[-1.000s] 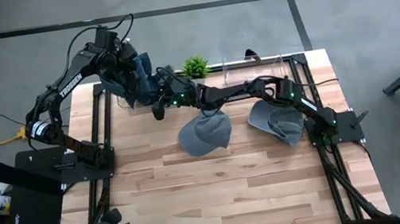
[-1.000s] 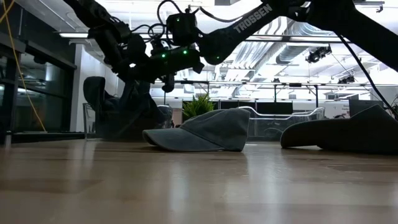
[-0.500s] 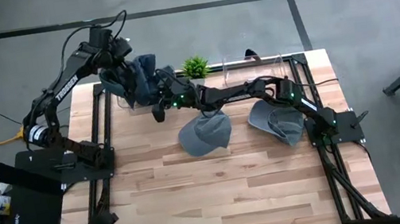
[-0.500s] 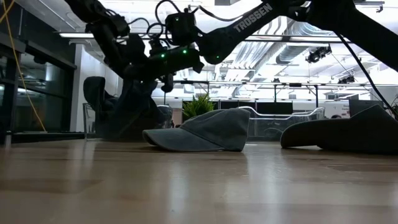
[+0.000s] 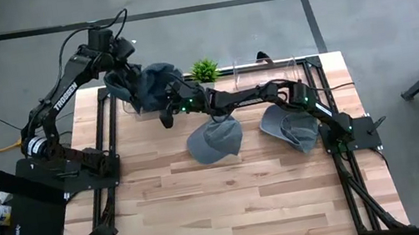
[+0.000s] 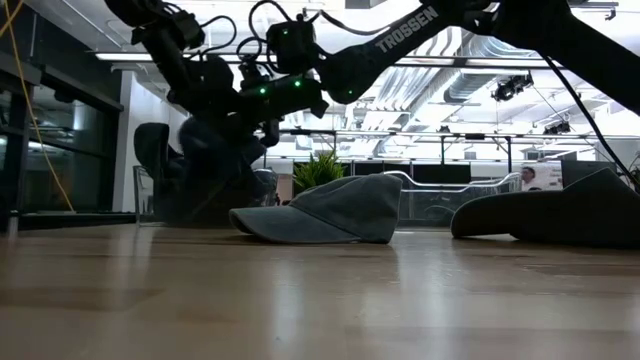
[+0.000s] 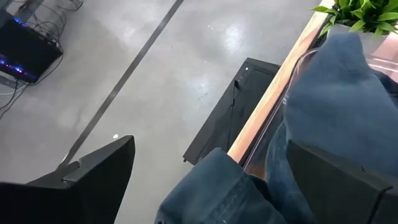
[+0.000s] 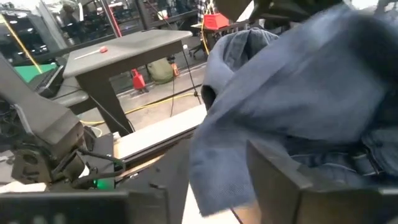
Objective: Pick & Place hat
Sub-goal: Put the dark blue cap into the left transparent bin, then put the left gray cap into the right transparent bin
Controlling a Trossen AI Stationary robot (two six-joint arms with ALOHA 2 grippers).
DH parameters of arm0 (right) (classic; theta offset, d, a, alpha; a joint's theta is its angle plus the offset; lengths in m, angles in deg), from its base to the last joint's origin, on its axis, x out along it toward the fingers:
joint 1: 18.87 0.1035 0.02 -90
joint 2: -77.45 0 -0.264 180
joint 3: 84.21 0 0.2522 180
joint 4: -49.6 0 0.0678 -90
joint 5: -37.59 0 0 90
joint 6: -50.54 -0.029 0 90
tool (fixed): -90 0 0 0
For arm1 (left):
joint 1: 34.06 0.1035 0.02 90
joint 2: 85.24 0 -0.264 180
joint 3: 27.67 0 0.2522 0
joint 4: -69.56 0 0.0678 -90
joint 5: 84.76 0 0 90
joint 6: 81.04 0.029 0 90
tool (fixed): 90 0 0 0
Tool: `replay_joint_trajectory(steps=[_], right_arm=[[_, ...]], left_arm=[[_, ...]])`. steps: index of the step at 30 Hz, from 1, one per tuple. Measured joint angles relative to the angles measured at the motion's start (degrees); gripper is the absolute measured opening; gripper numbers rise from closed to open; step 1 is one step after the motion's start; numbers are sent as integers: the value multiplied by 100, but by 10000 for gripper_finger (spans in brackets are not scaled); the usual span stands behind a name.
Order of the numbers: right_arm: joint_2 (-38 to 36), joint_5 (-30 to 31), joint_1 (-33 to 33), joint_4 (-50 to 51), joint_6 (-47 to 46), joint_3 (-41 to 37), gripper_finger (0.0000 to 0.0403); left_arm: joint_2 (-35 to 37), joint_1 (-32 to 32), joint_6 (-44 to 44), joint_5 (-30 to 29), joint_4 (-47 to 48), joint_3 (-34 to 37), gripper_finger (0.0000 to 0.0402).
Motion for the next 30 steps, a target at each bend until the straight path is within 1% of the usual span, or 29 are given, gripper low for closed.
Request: replay_joint_trajectory(steps=[3,6,11,14,18,22,26,30], right_arm=[[-4,-256,-28,69,-70,0,194],[-4,-348,-28,167,-53,0,219],[-55,-355,-20,190,-22,0,230],[-236,-372,-36,393,103,0,227],[-614,-350,-50,801,698,2,211],[-1029,-509,-113,1346,859,4,194],[-1503,-606,-160,1955,993,7,181],[-1997,-606,-162,2599,1354,7,168]], left_arm=[[0,0,-22,8,-23,-1,398],[0,0,-75,6,-58,-1,397],[0,0,-101,-7,-85,1,396],[19,0,-339,72,-248,1,396],[261,0,-530,432,-533,1,396],[624,0,-693,929,-626,-65,391],[967,-9,-1063,1336,-493,-155,357],[1345,-11,-1353,1658,-356,-162,301]])
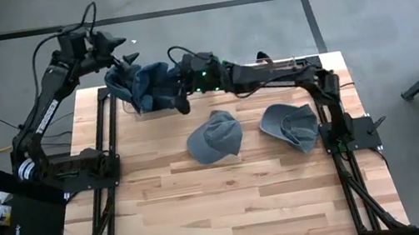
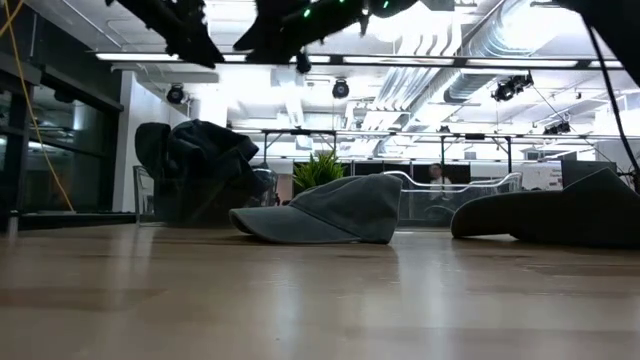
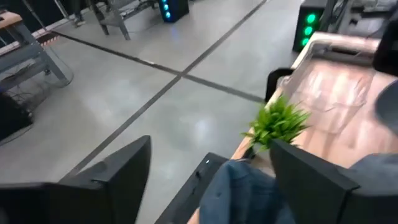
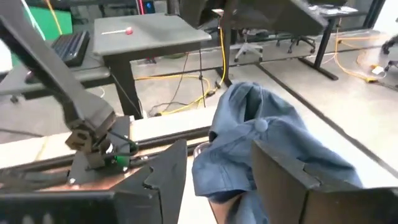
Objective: Pick & Place hat
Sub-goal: Put the left gray cap into the right transparent bin
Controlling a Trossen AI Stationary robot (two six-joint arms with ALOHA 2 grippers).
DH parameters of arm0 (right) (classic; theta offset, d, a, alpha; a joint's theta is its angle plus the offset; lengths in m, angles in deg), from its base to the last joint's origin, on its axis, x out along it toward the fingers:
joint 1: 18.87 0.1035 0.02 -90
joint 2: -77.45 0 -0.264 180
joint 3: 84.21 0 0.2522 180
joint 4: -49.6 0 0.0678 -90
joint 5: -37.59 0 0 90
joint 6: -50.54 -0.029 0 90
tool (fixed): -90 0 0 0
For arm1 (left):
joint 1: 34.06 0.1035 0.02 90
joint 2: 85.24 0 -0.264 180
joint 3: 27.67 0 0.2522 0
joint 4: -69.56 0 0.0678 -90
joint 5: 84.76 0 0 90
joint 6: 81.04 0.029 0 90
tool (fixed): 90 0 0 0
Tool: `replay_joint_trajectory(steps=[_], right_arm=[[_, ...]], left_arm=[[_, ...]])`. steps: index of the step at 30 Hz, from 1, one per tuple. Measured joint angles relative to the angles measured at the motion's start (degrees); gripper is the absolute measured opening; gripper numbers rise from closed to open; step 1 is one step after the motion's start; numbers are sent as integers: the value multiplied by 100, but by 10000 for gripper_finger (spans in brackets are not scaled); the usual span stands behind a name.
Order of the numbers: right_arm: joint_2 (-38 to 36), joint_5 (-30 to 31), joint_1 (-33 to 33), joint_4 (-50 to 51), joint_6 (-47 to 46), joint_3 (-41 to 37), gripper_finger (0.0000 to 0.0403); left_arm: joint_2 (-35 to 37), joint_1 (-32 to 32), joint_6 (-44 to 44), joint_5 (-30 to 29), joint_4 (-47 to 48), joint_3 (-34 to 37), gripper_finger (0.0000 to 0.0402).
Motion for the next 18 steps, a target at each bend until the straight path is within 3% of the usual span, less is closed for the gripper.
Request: replay_joint_trajectory(steps=[8,14,18], right_arm=[[-884,-43,148,1656,382,0,144],[-1304,-45,412,3077,386,0,138],[-1527,-42,615,4280,386,0,138]], left_arm=[[636,-43,-752,490,468,0,149],[964,-543,-870,688,859,0,23],[1077,-1069,-986,617,1011,0,14]])
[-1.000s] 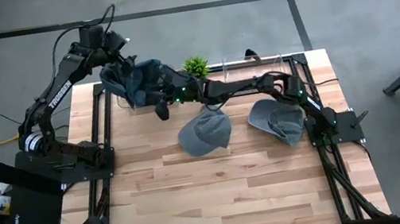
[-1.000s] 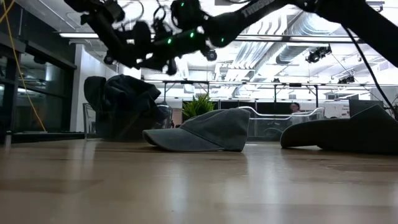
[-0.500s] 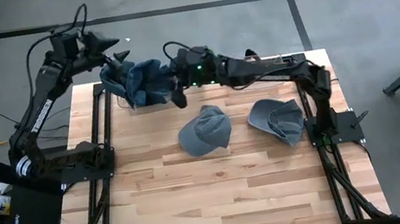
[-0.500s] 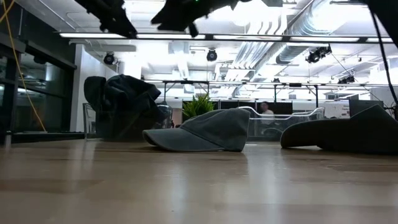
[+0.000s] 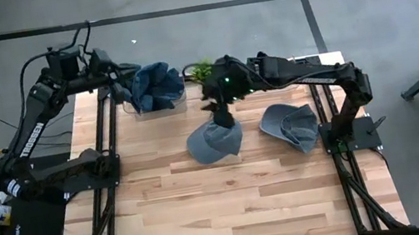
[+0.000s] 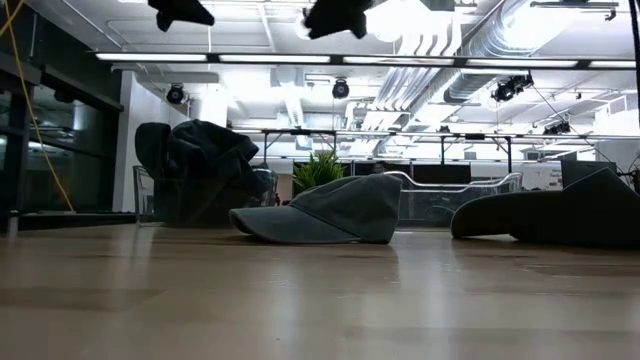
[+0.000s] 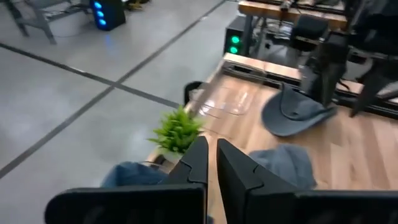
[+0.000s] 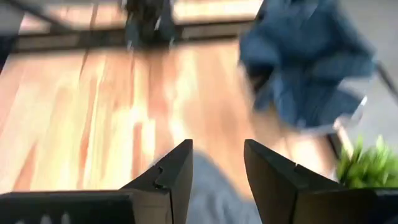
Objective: Pick & Place hat
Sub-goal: Put the left gray cap into the right transparent bin
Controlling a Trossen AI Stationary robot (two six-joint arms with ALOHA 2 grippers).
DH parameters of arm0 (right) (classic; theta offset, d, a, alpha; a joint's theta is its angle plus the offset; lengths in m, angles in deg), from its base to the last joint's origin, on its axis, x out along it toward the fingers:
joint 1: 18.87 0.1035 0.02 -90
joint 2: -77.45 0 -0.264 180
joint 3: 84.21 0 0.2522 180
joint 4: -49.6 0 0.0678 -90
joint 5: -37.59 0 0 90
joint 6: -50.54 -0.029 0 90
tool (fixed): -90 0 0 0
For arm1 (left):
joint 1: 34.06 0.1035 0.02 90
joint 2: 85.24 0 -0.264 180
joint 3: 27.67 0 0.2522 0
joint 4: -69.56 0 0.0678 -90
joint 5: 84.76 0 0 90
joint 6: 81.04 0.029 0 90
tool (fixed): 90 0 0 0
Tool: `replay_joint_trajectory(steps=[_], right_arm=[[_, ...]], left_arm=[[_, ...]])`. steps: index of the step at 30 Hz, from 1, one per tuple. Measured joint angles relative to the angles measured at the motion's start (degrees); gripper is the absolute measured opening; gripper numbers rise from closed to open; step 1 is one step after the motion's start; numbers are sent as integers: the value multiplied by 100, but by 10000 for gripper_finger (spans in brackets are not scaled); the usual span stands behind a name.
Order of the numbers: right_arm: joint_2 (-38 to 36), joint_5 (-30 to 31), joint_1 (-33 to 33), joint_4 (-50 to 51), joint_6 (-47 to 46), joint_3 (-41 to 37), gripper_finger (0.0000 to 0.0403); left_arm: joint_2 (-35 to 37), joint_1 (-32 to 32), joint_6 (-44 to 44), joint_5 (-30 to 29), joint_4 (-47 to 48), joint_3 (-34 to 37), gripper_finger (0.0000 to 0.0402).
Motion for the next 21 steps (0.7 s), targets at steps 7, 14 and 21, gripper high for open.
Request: replay_joint_trajectory(steps=[7,14,21], right_arm=[[-303,273,395,1744,-299,-1,138],[-1090,242,737,2534,-739,-996,138],[-3022,377,1083,1451,-1745,-3208,138]], left_arm=[[24,-1138,-448,-854,438,24,2],[200,-2453,-1324,-1866,622,623,0],[529,-3808,-2520,-2923,61,1579,0]])
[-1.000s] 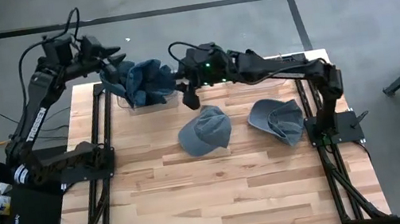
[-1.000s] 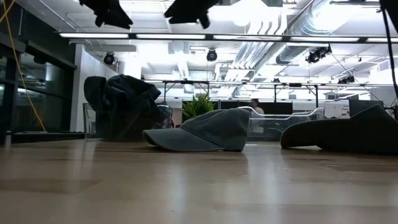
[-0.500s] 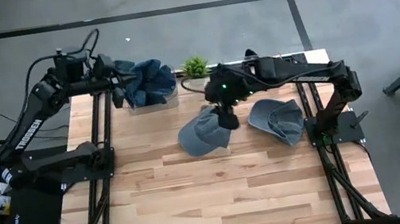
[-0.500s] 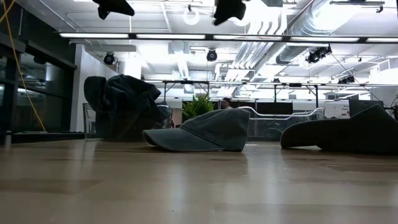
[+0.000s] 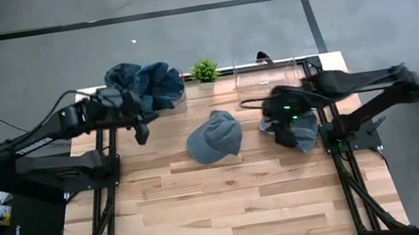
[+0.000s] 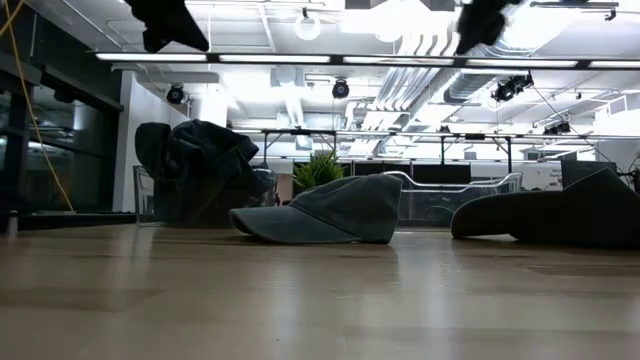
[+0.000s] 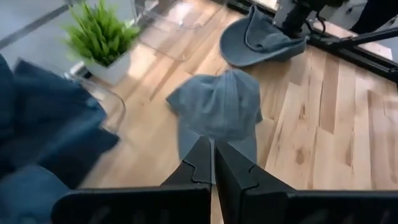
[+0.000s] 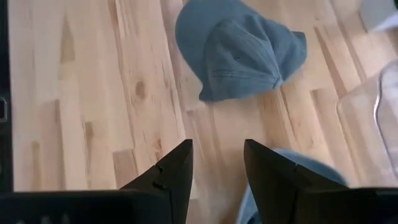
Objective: Pick & Place hat
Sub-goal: Put the left gray cap into the right transparent bin
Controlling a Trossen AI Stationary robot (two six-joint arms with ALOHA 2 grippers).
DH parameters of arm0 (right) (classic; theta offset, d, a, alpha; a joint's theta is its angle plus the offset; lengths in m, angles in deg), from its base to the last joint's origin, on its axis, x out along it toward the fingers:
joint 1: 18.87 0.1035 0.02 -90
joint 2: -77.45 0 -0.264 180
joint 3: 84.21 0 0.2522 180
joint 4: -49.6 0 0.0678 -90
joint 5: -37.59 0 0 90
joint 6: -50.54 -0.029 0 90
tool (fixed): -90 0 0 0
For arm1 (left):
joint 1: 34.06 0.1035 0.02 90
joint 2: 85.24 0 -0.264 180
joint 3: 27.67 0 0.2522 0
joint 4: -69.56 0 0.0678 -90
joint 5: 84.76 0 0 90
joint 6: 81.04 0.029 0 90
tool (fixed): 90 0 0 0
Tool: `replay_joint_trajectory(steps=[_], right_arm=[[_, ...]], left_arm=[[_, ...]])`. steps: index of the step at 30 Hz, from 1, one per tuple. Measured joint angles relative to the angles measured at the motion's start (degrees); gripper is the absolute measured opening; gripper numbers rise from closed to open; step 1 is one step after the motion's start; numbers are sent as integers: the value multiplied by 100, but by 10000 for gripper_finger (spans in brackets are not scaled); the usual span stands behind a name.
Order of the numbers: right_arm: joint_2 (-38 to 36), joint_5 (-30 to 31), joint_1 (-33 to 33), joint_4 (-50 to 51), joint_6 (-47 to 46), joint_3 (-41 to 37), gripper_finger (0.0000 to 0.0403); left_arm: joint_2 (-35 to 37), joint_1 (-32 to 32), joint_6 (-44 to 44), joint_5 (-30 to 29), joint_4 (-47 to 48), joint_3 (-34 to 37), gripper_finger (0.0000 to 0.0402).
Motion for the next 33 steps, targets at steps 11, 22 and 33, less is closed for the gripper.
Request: replay_joint_trajectory(steps=[11,22,33], right_arm=[[-1677,469,587,-1003,-1311,-1672,138],[-1826,600,692,-714,-1392,-1865,138],[-2585,1395,689,-42,-1866,-1861,138]], left_arm=[[-354,-1444,-2309,-1101,-675,912,0],[-1601,-2193,-5451,-1442,-1237,1532,0],[-2805,-2204,-6902,-1355,-2130,1533,0]])
